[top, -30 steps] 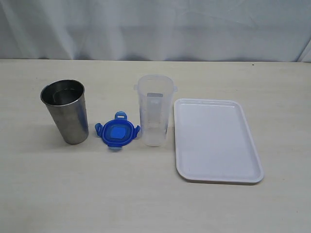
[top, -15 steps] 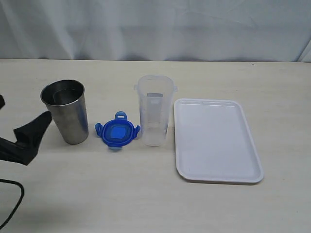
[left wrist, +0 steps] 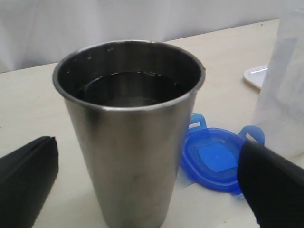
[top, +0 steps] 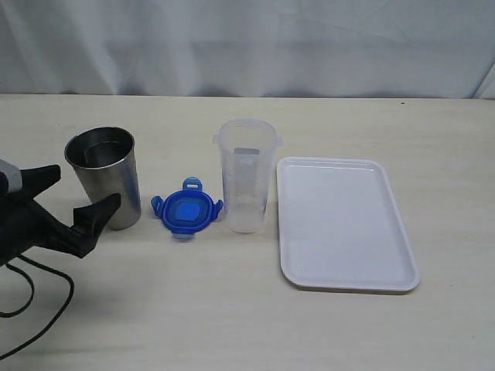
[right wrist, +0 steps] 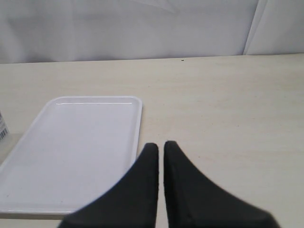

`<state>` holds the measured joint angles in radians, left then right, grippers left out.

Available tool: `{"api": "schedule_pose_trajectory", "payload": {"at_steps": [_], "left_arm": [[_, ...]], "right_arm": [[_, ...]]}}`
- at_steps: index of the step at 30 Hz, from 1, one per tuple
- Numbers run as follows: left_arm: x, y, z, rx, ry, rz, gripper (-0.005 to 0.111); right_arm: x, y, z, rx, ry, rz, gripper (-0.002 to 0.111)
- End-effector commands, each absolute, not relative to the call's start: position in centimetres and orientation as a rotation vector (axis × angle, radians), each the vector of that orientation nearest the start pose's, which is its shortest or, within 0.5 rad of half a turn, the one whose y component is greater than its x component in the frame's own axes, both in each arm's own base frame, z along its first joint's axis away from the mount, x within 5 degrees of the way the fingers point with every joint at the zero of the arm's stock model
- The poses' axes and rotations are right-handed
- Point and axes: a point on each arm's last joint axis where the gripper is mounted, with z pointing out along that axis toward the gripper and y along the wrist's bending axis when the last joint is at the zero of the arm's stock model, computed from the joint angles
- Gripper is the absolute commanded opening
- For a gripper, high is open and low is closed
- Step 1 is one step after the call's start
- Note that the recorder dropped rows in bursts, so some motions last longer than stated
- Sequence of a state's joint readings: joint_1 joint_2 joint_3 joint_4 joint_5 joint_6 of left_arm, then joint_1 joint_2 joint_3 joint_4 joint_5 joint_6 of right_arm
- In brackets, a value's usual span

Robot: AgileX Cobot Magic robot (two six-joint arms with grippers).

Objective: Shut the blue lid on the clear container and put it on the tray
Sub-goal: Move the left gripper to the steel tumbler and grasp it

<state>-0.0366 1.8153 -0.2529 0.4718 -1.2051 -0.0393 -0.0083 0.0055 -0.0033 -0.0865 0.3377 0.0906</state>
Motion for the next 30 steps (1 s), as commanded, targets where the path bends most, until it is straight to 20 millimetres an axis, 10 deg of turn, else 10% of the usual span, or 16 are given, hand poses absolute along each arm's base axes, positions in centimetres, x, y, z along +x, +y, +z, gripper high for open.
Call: {"api": "schedule_pose_trajectory", "payload": {"at_steps": [1, 30], "left_arm": [[24.3, -5.6, 10.8, 0.553, 1.771, -0.392, 0.095], [29.9, -6.1, 7.8, 0.55, 1.76, -0.442, 0.095]], "right_arm": [[5.4, -0.3, 18.3, 0.031, 1.823, -0.026, 0.005], [5.4, -0.3, 18.3, 0.031, 1.823, -0.026, 0.005]]}}
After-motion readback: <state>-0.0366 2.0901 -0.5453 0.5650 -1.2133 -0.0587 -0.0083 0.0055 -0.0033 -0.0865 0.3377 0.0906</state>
